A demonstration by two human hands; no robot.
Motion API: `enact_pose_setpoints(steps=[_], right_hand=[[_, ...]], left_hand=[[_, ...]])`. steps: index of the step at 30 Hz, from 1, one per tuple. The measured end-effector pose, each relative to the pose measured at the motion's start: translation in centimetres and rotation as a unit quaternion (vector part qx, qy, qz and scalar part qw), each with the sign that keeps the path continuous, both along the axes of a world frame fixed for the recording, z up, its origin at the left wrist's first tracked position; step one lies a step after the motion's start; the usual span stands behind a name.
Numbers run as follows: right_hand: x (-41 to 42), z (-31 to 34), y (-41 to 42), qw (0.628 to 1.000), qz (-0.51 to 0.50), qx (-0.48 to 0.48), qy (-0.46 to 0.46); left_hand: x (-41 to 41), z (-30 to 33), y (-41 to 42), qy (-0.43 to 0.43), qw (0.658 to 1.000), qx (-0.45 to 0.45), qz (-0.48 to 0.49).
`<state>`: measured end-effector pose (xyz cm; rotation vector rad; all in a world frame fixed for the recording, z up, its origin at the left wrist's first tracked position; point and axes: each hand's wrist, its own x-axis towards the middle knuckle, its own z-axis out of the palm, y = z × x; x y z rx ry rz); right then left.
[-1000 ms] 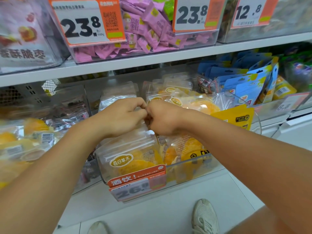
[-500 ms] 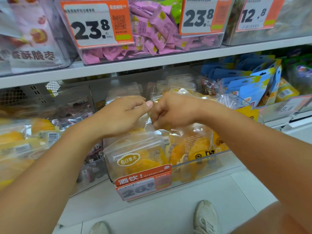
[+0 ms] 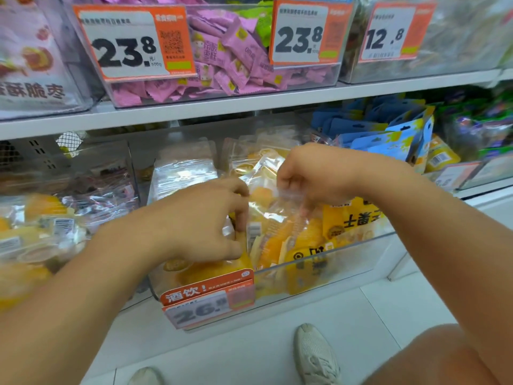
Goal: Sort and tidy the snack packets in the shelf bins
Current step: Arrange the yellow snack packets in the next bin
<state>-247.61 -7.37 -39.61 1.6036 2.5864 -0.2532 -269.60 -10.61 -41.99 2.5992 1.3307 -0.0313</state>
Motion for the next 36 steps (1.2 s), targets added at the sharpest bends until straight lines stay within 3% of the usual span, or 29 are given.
enact_pose_setpoints(steps=[4, 8, 13, 16, 18, 22, 27, 31, 36], right_hand=[[2.4, 0.4, 0.5, 0.998, -0.033, 0.034, 0.03], [3.2, 0.4, 0.6, 0.997, -0.061, 0.048, -0.011], [1.8, 0.7, 0.2, 0.998, -0.055, -0.009, -0.012], [1.7, 1.4, -0.2, 0.997, -0.06, -0.052, -0.006], [1.3, 2.0, -0.6, 0.996, -0.045, -0.063, 0.036], [-1.9, 0.8, -0.3, 0.995, -0.032, 0.019, 0.09], [-3.0, -1.0, 2.1, 0.991, -0.116, 0.008, 0.064], [-2.6, -1.0, 2.4, 0.991, -0.121, 0.007, 0.05], [0.5, -0.6, 3.5, 0.967, -0.201, 0.157, -0.005]], left_hand=[[-1.0, -0.3, 0.2, -0.019, 1.0, -0.001, 0.018], [-0.4, -0.3, 0.5, -0.009, 0.999, -0.002, 0.047], [0.8, 1.6, 0.4, -0.029, 0.996, -0.037, 0.078], [1.3, 2.0, 1.7, -0.112, 0.984, 0.058, 0.123], [1.5, 1.9, 2.7, -0.101, 0.979, 0.091, 0.154], [2.4, 0.8, 3.9, -0.076, 0.98, 0.024, 0.185], [1.6, 0.1, 4.4, -0.108, 0.973, -0.023, 0.201], [0.9, -0.1, 4.6, -0.105, 0.971, -0.072, 0.201], [1.2, 0.1, 4.7, -0.091, 0.971, -0.098, 0.2]])
